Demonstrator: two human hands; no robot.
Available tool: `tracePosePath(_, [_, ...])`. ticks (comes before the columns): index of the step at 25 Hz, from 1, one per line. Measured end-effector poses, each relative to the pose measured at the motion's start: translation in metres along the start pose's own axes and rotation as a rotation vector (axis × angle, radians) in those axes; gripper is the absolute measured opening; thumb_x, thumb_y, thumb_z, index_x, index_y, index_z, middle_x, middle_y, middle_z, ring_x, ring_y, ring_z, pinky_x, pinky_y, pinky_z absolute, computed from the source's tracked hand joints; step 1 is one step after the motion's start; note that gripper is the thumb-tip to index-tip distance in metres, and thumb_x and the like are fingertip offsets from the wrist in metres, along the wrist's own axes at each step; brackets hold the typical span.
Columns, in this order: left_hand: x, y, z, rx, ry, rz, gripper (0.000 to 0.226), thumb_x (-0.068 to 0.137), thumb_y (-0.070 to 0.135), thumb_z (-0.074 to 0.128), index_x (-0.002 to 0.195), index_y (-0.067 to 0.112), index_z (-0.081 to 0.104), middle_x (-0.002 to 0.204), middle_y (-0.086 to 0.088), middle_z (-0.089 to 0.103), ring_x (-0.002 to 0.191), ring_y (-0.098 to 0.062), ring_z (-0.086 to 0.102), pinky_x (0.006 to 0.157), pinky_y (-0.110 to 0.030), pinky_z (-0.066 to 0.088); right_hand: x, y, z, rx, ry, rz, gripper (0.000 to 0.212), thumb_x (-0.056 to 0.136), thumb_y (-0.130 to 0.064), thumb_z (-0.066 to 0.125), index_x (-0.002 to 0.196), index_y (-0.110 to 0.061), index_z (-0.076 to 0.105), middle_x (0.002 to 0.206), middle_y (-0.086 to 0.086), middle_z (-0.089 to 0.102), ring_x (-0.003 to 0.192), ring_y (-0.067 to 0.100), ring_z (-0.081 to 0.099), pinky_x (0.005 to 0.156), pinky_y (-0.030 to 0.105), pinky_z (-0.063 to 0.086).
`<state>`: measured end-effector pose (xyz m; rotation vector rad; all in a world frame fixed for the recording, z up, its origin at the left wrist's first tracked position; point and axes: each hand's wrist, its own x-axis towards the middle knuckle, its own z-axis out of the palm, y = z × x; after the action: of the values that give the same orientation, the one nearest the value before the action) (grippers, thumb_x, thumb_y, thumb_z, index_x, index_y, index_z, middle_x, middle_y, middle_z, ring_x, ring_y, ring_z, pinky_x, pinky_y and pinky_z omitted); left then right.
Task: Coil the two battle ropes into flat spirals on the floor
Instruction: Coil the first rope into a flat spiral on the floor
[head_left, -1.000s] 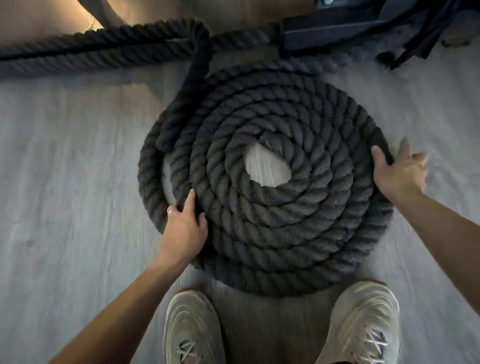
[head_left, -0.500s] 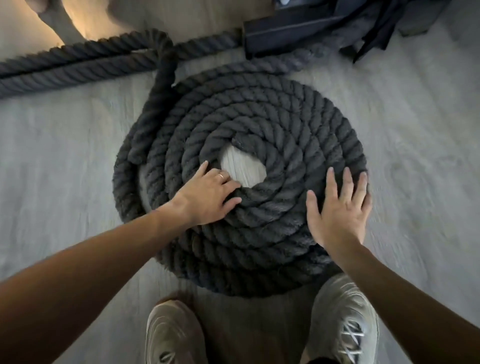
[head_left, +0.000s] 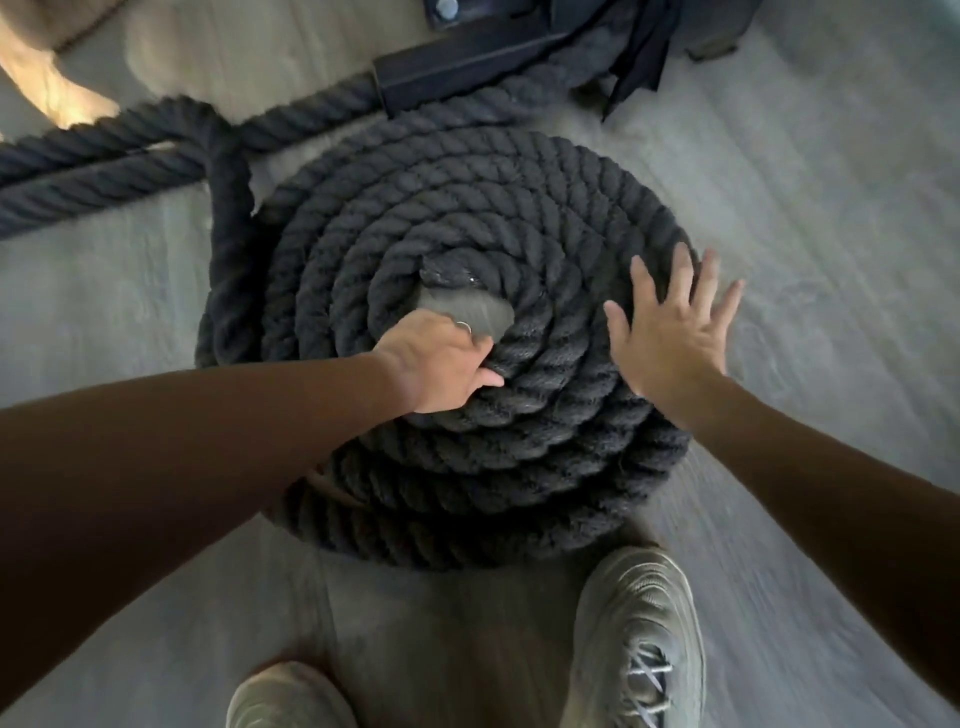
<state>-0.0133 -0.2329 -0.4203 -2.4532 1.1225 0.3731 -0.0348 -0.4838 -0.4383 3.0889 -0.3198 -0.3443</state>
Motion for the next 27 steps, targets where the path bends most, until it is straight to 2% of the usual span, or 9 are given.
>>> tracePosePath(3, [0.020, 0.013, -0.013, -0.047, 0.005, -0.025, 0.058, 0.104, 0.057, 0.023, 0.117, 0.011, 0.056, 0.099, -0.008, 0.071, 0.095, -0.029, 0.066, 0.066, -0.036, 0.033, -0.068, -0.029, 0.015, 0.293, -0.068, 0.003, 0.067, 0.101, -0.058, 0.017, 0.160, -0.029, 0.001, 0.167, 0.010, -0.011, 0.152, 0.032, -0.014, 0.117, 0.064, -0.008])
tracePosePath(5, [0.034, 0.023, -0.019, -0.082, 0.013, -0.067, 0.059, 0.104, 0.059, 0.023, 0.119, 0.012, 0.055, 0.101, -0.009, 0.071, 0.098, -0.029, 0.066, 0.067, -0.037, 0.037, -0.098, -0.037, 0.033, 0.278, -0.082, 0.018, 0.068, 0.101, -0.058, 0.015, 0.160, -0.030, -0.004, 0.166, 0.008, -0.020, 0.152, 0.029, -0.019, 0.117, 0.065, -0.007])
tracePosePath(9, [0.054, 0.033, -0.018, -0.291, 0.027, -0.161, 0.063, 0.100, 0.067, 0.028, 0.120, 0.013, 0.055, 0.111, -0.011, 0.068, 0.112, -0.030, 0.061, 0.079, -0.040, 0.046, -0.073, -0.008, 0.035, 0.174, -0.106, -0.022, 0.069, 0.098, -0.062, 0.008, 0.156, -0.034, -0.016, 0.162, 0.003, -0.032, 0.149, 0.026, -0.027, 0.118, 0.064, -0.004])
tracePosePath(13, [0.052, -0.014, -0.015, -0.428, -0.093, 0.130, 0.061, 0.094, 0.071, 0.041, 0.126, 0.021, 0.053, 0.113, -0.003, 0.063, 0.113, -0.027, 0.059, 0.089, -0.038, 0.046, -0.056, 0.014, 0.031, 0.155, -0.128, -0.104, 0.070, 0.097, -0.066, 0.008, 0.155, -0.039, -0.018, 0.161, -0.004, -0.033, 0.149, 0.025, -0.027, 0.118, 0.065, -0.002])
tracePosePath(16, [0.041, -0.040, -0.002, -0.171, -0.001, 0.270, 0.071, 0.091, 0.078, 0.023, 0.128, 0.025, 0.053, 0.116, 0.000, 0.064, 0.107, -0.023, 0.060, 0.090, -0.038, 0.048, -0.055, 0.016, 0.032, 0.147, -0.127, -0.104, 0.070, 0.097, -0.066, 0.007, 0.155, -0.038, -0.017, 0.163, -0.004, -0.030, 0.150, 0.026, -0.025, 0.118, 0.065, -0.001])
tracePosePath(18, [0.040, -0.028, 0.000, -0.052, 0.066, 0.236, 0.073, 0.093, 0.075, 0.012, 0.120, 0.023, 0.055, 0.106, -0.002, 0.067, 0.101, -0.026, 0.062, 0.086, -0.039, 0.047, -0.051, 0.019, 0.031, 0.128, -0.103, -0.117, 0.069, 0.097, -0.065, 0.008, 0.156, -0.038, -0.016, 0.164, -0.004, -0.026, 0.151, 0.026, -0.022, 0.118, 0.065, 0.000])
tracePosePath(20, [0.045, -0.009, -0.009, -0.059, 0.066, 0.171, 0.067, 0.097, 0.068, 0.015, 0.119, 0.020, 0.056, 0.103, -0.006, 0.069, 0.100, -0.029, 0.064, 0.085, -0.040, 0.044, -0.043, 0.027, 0.027, 0.110, -0.106, -0.133, 0.069, 0.097, -0.065, 0.009, 0.156, -0.039, -0.016, 0.164, -0.005, -0.025, 0.151, 0.025, -0.021, 0.118, 0.064, 0.000])
tracePosePath(23, [0.063, 0.013, -0.025, -0.147, 0.010, 0.035, 0.057, 0.101, 0.064, 0.025, 0.121, 0.019, 0.054, 0.114, -0.010, 0.067, 0.109, -0.032, 0.062, 0.087, -0.042, 0.043, -0.026, 0.053, 0.021, 0.092, -0.112, -0.173, 0.068, 0.098, -0.066, 0.010, 0.156, -0.041, -0.014, 0.164, -0.007, -0.025, 0.151, 0.022, -0.022, 0.118, 0.063, -0.002])
tracePosePath(27, [0.086, 0.046, -0.039, -0.290, -0.060, -0.148, 0.057, 0.100, 0.064, 0.029, 0.125, 0.019, 0.053, 0.123, -0.012, 0.064, 0.118, -0.032, 0.056, 0.094, -0.044, 0.040, 0.000, 0.096, 0.010, 0.040, -0.107, -0.204, 0.070, 0.094, -0.072, 0.009, 0.156, -0.045, -0.009, 0.165, -0.012, -0.019, 0.152, 0.019, -0.017, 0.119, 0.062, -0.003])
